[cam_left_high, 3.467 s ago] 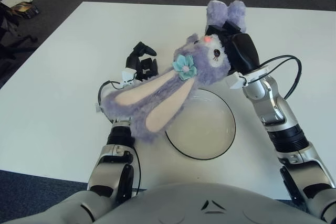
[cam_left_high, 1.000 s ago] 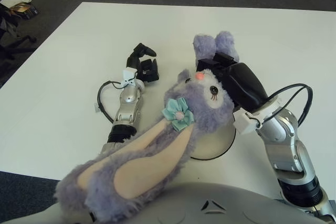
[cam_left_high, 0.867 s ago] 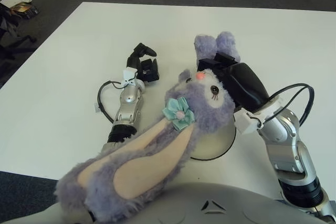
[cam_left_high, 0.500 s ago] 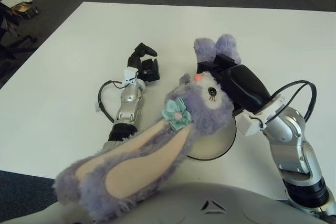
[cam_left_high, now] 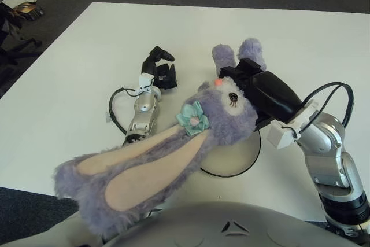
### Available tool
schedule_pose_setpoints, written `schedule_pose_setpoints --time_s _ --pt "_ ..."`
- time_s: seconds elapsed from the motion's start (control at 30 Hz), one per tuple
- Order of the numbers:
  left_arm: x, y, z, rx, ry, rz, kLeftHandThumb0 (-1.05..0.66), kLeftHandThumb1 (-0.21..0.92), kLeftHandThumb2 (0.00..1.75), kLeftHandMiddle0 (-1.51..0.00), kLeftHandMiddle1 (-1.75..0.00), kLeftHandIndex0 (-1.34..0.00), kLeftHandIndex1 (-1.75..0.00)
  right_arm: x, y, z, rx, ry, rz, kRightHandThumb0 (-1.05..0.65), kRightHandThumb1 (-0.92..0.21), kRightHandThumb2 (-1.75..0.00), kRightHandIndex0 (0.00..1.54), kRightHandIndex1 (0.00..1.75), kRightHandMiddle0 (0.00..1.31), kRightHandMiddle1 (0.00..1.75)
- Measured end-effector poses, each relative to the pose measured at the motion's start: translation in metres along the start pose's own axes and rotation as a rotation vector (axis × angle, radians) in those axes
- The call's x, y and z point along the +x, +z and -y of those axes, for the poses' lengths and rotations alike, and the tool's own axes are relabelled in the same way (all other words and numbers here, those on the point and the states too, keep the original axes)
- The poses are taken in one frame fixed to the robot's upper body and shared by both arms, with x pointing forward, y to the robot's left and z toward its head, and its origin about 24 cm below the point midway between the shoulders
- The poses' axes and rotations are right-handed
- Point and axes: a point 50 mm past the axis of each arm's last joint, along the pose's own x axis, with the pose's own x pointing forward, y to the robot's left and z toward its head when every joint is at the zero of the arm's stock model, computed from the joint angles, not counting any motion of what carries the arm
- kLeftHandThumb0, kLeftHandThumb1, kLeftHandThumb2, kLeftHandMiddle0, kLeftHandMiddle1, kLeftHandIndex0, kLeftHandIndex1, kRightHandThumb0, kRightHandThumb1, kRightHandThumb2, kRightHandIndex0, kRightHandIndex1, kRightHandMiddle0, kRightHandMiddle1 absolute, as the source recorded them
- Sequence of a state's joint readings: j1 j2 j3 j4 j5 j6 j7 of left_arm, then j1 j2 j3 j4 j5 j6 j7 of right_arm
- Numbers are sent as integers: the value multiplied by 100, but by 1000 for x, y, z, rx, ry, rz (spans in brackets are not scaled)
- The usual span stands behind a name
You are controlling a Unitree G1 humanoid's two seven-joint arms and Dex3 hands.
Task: Put the doll into the plate.
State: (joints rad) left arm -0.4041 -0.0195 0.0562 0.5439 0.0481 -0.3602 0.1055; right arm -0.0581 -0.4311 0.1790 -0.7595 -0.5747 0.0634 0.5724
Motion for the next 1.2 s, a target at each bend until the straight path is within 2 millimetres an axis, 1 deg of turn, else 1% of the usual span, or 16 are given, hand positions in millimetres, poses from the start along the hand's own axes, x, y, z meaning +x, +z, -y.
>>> schedule_pose_setpoints --time_s 0.17,0.53,0.73,0.97,1.03,1.13,1.2 --pt "0 0 0 5 -5 -2 -49 28 135 -117 -175 -64 -175 0 1 0 14 -4 11 19 -17 -143 0 88 6 137" --pt "0 0 1 17 -16 -2 -49 27 137 -116 -175 -65 -175 -2 5 0 -3 -48 68 20 -17 -145 0 82 6 135" --pt "1 0 1 20 -21 -3 -50 26 138 -116 -175 -65 -175 -4 2 -1 4 -52 63 21 -17 -146 0 77 5 134" --pt "3 0 2 24 -27 -4 -50 25 139 -117 -175 -66 -175 -8 -1 -1 31 -66 51 19 -18 -147 0 70 1 129" --pt "3 -1 2 26 -29 -4 -50 25 140 -117 -175 -66 -175 -9 -2 -1 46 -67 49 17 -21 -147 0 69 1 126" --pt "4 -1 3 28 -32 -2 -50 24 141 -116 -175 -67 -175 -11 -4 0 71 -64 46 17 -24 -146 0 65 1 123" --pt "5 -1 3 28 -33 2 -50 24 141 -116 -175 -67 -175 -12 -5 2 86 -56 47 17 -24 -147 1 62 2 121"
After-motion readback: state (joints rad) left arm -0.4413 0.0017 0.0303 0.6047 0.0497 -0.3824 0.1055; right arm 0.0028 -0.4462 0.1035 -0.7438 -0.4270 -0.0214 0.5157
